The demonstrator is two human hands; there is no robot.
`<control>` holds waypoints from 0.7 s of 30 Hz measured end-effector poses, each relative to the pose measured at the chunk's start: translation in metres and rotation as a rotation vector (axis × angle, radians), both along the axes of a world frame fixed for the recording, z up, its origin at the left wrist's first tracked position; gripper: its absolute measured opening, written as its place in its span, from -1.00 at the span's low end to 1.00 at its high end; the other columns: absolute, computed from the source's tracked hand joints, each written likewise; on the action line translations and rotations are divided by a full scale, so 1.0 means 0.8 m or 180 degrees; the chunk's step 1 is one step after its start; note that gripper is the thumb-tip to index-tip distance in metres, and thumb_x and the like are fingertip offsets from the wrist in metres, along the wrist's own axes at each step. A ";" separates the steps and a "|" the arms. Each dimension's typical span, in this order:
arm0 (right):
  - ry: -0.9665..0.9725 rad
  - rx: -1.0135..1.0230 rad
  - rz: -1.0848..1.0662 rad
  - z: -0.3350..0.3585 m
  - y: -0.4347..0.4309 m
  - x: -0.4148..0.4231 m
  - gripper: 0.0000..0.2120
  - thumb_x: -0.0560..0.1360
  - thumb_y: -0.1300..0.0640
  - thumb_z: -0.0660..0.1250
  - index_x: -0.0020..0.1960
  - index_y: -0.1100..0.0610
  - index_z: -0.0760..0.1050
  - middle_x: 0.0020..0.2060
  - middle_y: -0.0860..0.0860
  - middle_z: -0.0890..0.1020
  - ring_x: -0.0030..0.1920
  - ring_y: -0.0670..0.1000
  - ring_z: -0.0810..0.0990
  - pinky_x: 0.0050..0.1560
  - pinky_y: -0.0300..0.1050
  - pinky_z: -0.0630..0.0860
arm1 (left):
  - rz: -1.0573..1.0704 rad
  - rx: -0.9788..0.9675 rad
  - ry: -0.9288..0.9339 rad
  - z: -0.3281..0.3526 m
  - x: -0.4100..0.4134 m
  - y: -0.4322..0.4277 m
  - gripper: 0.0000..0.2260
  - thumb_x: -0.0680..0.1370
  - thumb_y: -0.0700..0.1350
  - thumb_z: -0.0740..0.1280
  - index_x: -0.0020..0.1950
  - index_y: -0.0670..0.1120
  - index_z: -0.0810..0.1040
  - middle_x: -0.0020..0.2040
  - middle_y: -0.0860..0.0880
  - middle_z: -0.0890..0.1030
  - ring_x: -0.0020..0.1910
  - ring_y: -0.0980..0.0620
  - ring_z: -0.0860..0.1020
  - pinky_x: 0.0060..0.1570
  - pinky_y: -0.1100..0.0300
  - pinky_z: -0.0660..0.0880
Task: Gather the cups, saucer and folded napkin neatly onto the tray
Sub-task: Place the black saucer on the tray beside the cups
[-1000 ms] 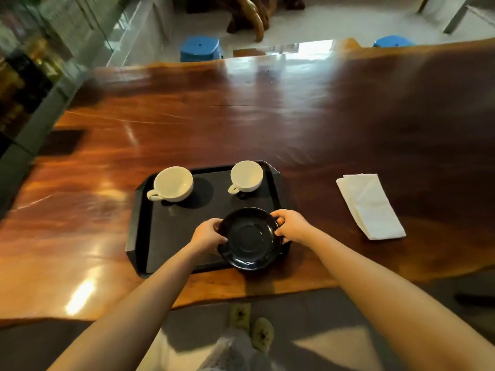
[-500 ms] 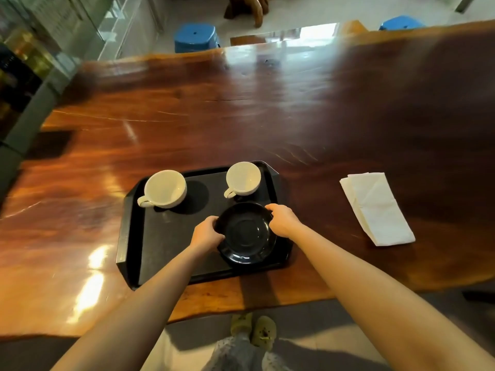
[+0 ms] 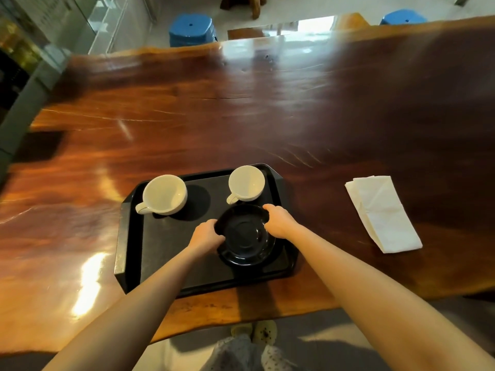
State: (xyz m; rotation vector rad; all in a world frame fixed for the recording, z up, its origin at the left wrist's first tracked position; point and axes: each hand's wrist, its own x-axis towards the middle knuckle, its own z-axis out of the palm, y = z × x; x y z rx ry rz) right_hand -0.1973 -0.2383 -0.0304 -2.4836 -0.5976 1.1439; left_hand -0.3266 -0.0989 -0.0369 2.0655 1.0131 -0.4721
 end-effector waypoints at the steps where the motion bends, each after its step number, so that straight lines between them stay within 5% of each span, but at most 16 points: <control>1: -0.0004 -0.0014 0.0013 0.002 0.001 0.001 -0.40 0.53 0.29 0.21 0.51 0.14 0.09 0.42 0.19 0.32 0.36 0.19 0.39 0.29 0.02 0.45 | -0.0044 0.0055 0.0039 0.001 0.000 0.002 -0.58 0.48 -0.24 0.30 0.34 -0.16 0.38 0.16 -0.18 0.56 -0.14 -0.12 0.63 -0.13 0.03 0.63; 7: -0.0093 -0.0115 0.0059 0.025 0.001 0.019 -0.43 0.52 0.24 0.25 0.48 0.18 0.16 0.39 0.18 0.36 0.34 0.16 0.42 0.25 -0.03 0.44 | -0.0400 0.0661 0.0106 0.028 0.014 0.024 -0.55 0.49 -0.16 0.26 0.38 -0.12 0.36 0.28 -0.15 0.51 0.20 -0.12 0.52 0.04 0.08 0.48; 13: -0.0203 -0.0136 0.0039 0.069 -0.007 0.043 -0.45 0.52 0.17 0.29 0.46 0.21 0.22 0.38 0.17 0.39 0.35 0.15 0.40 0.28 -0.05 0.40 | -0.0519 0.0599 -0.0047 0.073 0.042 0.045 -0.62 0.49 -0.13 0.24 0.32 -0.11 0.43 0.29 -0.13 0.52 0.23 -0.09 0.51 0.18 0.08 0.46; 21: -0.0437 0.0024 -0.0448 0.107 -0.051 0.075 -0.43 0.50 0.18 0.32 0.45 0.20 0.20 0.37 0.18 0.41 0.30 0.16 0.45 0.24 -0.04 0.43 | -0.0777 0.0645 -0.0930 0.135 0.099 0.023 -0.66 0.53 -0.16 0.23 0.31 -0.13 0.44 0.22 -0.13 0.58 0.15 -0.11 0.55 0.01 0.13 0.45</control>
